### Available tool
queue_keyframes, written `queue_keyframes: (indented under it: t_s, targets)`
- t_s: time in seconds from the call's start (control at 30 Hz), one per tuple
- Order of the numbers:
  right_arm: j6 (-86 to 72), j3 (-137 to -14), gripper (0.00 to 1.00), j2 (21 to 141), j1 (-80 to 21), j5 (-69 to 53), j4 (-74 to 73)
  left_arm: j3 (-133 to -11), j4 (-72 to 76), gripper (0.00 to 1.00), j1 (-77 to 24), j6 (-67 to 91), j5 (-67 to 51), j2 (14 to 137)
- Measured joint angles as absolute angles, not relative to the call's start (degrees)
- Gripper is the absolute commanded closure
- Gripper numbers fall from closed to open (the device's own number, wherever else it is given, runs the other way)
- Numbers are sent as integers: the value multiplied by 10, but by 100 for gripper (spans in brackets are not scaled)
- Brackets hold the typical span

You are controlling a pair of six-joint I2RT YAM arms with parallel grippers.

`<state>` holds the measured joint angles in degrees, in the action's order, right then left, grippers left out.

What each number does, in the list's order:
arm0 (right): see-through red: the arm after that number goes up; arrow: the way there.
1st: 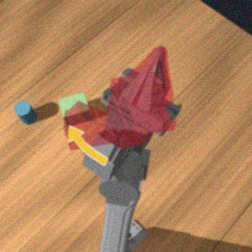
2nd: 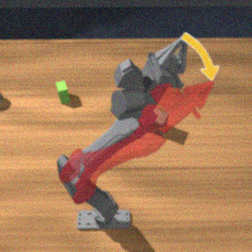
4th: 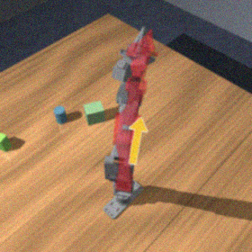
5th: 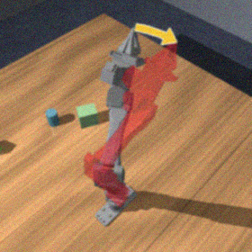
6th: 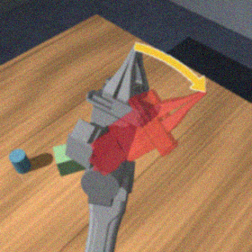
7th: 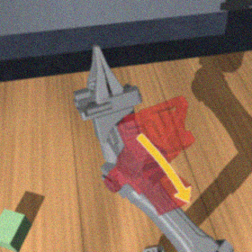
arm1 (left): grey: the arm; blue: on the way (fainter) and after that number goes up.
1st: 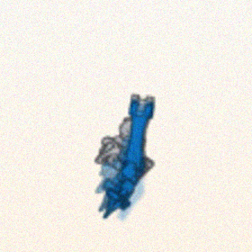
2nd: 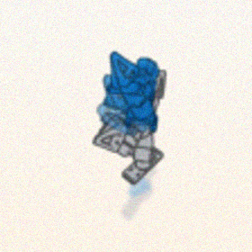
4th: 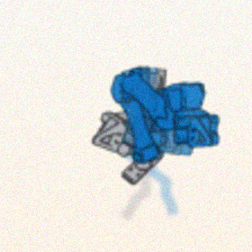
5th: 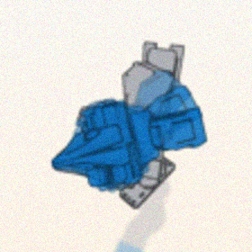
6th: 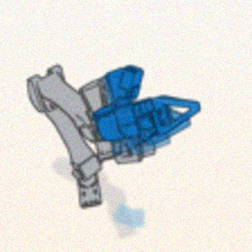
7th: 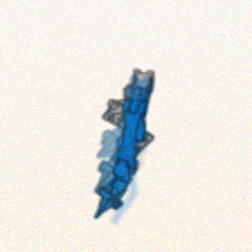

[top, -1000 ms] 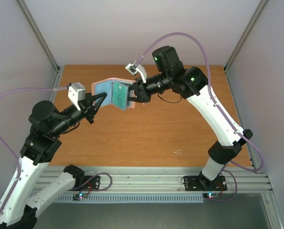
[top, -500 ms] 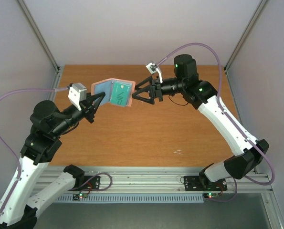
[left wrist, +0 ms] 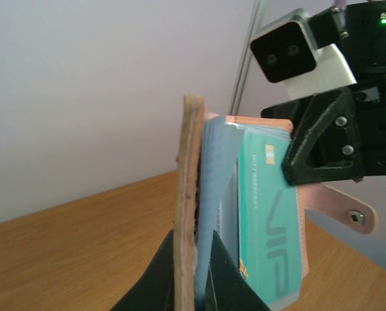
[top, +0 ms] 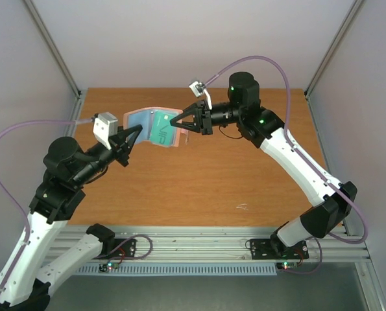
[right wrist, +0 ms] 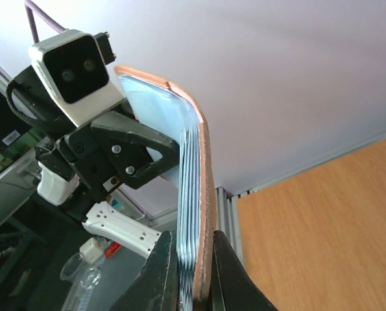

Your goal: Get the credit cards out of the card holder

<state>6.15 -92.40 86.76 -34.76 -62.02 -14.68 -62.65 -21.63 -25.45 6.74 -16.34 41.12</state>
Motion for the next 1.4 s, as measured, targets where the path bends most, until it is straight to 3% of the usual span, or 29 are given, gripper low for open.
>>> queue_keyframes:
  t_s: [0.1,0.23,0.33,0.5,0.7,0.87,1.17,1.4]
  targets:
    - [63,-924,99,868,-347,-617,-156,-619,-216,64,-255,82,-134,409]
    - [76,-941,99,872,-348,-578,-216,-597,-216,52,-251,85,1,408]
    - [99,-1006,99,894,-354,-465,-323,-580,-206,46,-246,54,95,412]
    - [114,-1120,99,940,-371,-238,-507,-559,-186,48,-226,-7,159,415]
    - [138,-1223,99,1015,-423,-70,-655,-554,-163,58,-221,3,-64,398]
    - [174,-1228,99,1034,-454,-119,-676,-502,-126,67,-222,110,-249,409]
    - [251,-1111,99,932,-452,-309,-603,-478,-136,68,-210,178,-335,411]
    - [276,-1086,99,898,-448,-397,-550,-479,-135,68,-208,189,-407,397]
